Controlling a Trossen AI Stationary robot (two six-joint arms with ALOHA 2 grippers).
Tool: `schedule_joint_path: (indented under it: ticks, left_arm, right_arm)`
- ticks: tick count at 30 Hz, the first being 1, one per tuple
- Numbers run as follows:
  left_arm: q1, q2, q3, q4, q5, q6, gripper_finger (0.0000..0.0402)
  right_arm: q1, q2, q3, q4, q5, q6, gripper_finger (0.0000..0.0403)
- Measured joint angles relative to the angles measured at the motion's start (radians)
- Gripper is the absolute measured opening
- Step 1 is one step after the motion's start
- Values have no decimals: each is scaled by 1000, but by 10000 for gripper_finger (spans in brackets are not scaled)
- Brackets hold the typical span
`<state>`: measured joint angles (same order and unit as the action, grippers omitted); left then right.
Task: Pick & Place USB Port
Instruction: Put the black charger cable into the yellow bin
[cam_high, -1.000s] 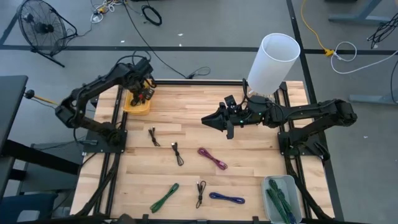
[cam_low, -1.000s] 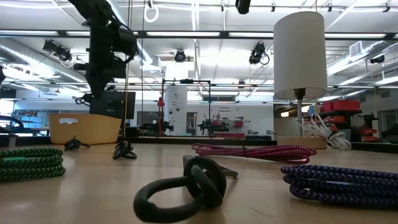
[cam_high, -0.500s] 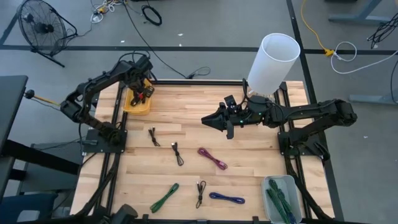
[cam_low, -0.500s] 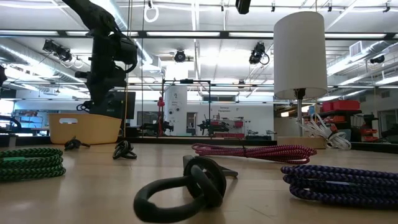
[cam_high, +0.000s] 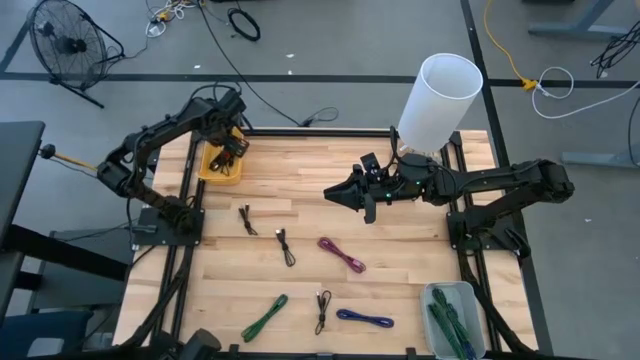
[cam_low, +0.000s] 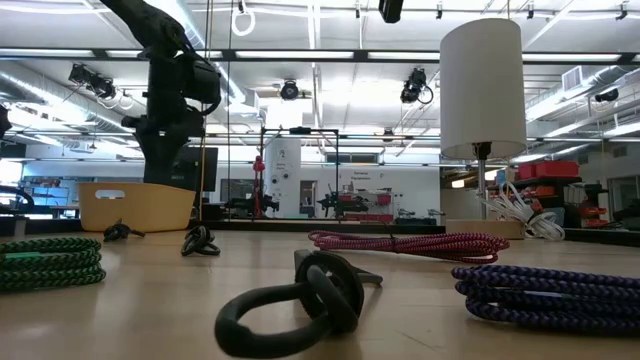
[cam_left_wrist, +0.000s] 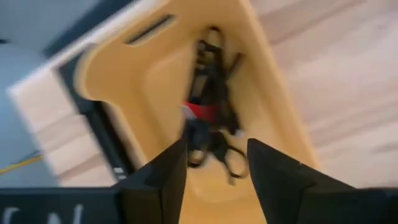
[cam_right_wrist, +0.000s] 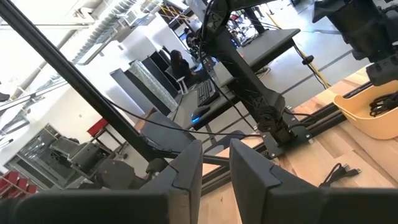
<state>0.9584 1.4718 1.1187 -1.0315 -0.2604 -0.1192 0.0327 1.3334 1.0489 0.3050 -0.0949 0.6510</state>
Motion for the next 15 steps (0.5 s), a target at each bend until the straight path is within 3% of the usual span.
schedule_joint_path:
  ticks: [10,15]
  left_arm:
    - [-44,-162,0,-89,351,-14,177]
    - [-129,-279,0,-162,480,-190,177]
  right_arm:
    - [0,0,0,-15,0,2,82]
    - [0,0,0,-14,0,-5,82]
